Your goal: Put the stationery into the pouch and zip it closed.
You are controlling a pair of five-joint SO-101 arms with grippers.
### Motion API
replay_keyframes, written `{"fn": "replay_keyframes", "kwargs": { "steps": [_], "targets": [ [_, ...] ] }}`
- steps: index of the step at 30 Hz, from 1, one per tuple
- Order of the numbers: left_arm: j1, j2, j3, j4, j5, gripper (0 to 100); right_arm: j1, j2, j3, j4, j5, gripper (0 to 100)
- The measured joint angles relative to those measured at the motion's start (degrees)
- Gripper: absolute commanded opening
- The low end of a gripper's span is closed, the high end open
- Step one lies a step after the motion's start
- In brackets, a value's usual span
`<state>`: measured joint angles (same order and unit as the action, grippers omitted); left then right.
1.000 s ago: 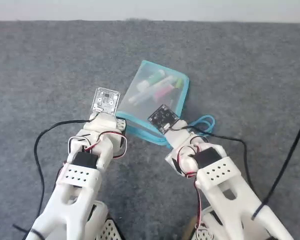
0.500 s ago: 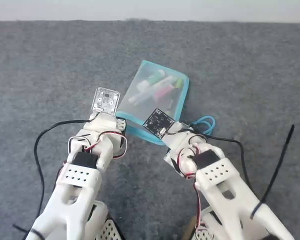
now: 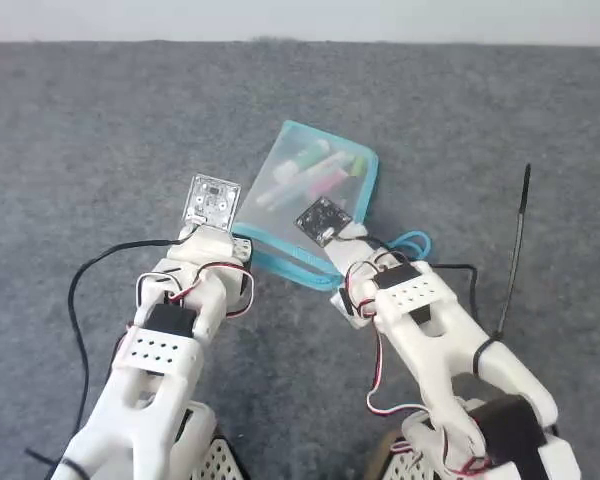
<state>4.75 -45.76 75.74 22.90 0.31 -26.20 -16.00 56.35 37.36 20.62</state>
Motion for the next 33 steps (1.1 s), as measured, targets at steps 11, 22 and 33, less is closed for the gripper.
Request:
{"fn": "replay_keyframes", "kwargs": {
  "steps": [11,22,33],
  "targets": [
    [0.0,0.0,0.0,0.0,0.0,2,-4.22,1.41,0.0,-1.23,-1.32,10.2],
    [0.0,0.0,0.0,0.0,0.0,2,3.78,-2.81,-5.19,12.66,-1.58,0.7],
    [3.87,0.0,0.0,0.0,1.49,1,-3.52,-40.0,-11.69,37.98,1.49,0.7]
  ]
}}
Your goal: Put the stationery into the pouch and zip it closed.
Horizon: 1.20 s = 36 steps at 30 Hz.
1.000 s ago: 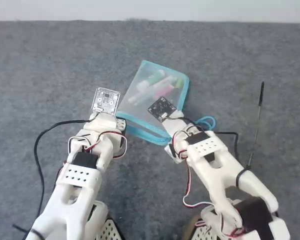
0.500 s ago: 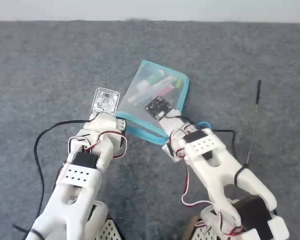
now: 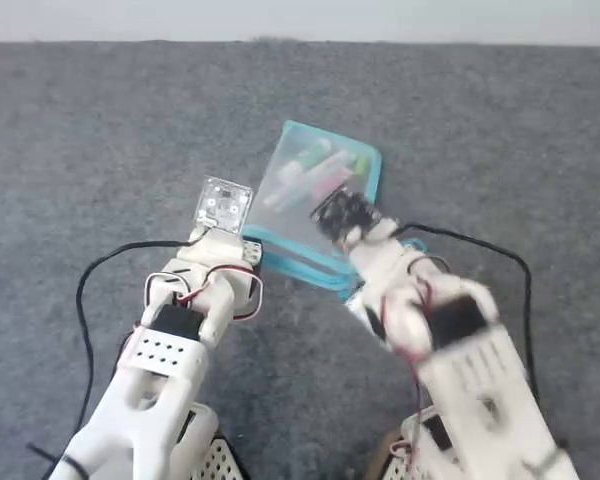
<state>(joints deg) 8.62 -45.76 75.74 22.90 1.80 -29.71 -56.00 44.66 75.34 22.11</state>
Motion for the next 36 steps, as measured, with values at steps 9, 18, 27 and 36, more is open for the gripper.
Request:
{"fn": "replay_keyframes", "kwargs": {
  "steps": [9,18,27,36],
  "targets": [
    [-3.08,0.0,-0.09,0.09,5.8,1,-4.66,-1.76,-1.85,5.36,0.26,6.4],
    [-15.03,0.09,-1.76,1.85,10.46,1,-1.76,7.91,7.65,-8.09,0.18,19.9],
    [-13.45,0.09,-1.76,1.85,10.46,1,-1.67,29.19,5.01,-20.92,-6.24,20.2],
    [-13.1,0.09,-1.76,1.85,10.55,1,-3.08,44.31,-3.69,-29.19,-6.86,20.2]
  ]
}}
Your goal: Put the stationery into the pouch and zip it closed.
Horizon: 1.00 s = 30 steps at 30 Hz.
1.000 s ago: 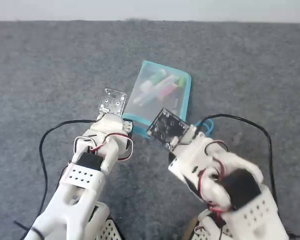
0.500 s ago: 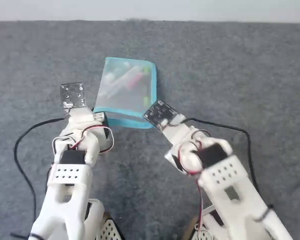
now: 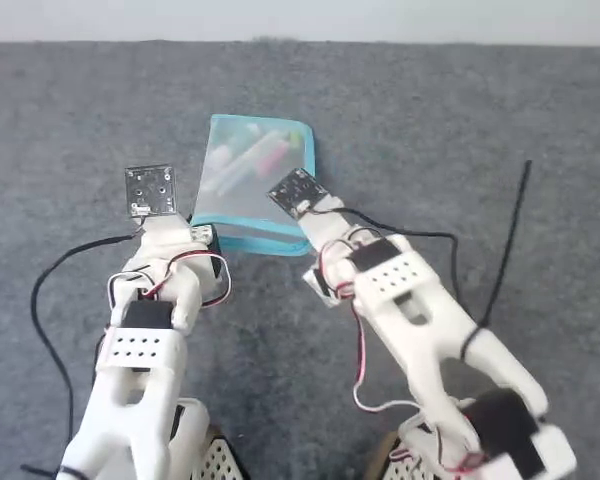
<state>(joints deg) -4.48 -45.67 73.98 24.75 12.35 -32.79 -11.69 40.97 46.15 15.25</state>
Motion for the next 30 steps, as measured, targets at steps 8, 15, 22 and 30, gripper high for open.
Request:
{"fn": "replay_keyframes", "kwargs": {
  "steps": [8,15,22,30],
  "targets": [
    [0.18,0.0,0.0,0.0,0.0,1,-0.44,11.87,-6.68,-6.15,-4.84,19.9],
    [0.44,0.0,0.0,0.0,0.09,1,2.11,13.89,-7.56,-7.82,-5.1,4.8],
    [0.44,0.0,0.0,0.0,0.09,1,5.01,12.4,-7.56,-1.49,-5.1,0.7],
    [4.75,0.0,0.0,0.0,-2.81,1,4.75,-5.01,-7.56,11.52,-5.1,0.6]
  ]
}}
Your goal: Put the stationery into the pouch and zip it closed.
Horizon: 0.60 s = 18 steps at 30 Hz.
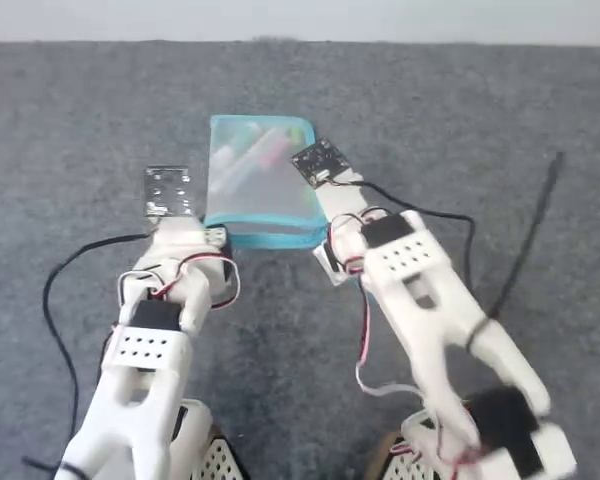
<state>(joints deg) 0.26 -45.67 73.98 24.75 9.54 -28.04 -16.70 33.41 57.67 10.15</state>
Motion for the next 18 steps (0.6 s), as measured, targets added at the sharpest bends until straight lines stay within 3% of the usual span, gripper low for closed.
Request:
{"fn": "replay_keyframes", "kwargs": {
  "steps": [9,18],
  "targets": [
    [2.11,0.0,-0.09,0.0,-1.58,1,-15.12,-20.48,-2.64,12.75,6.15,0.6],
    [6.77,3.96,-0.18,0.0,-2.81,1,-22.33,-22.51,-3.6,13.89,12.04,0.7]
  ]
}}
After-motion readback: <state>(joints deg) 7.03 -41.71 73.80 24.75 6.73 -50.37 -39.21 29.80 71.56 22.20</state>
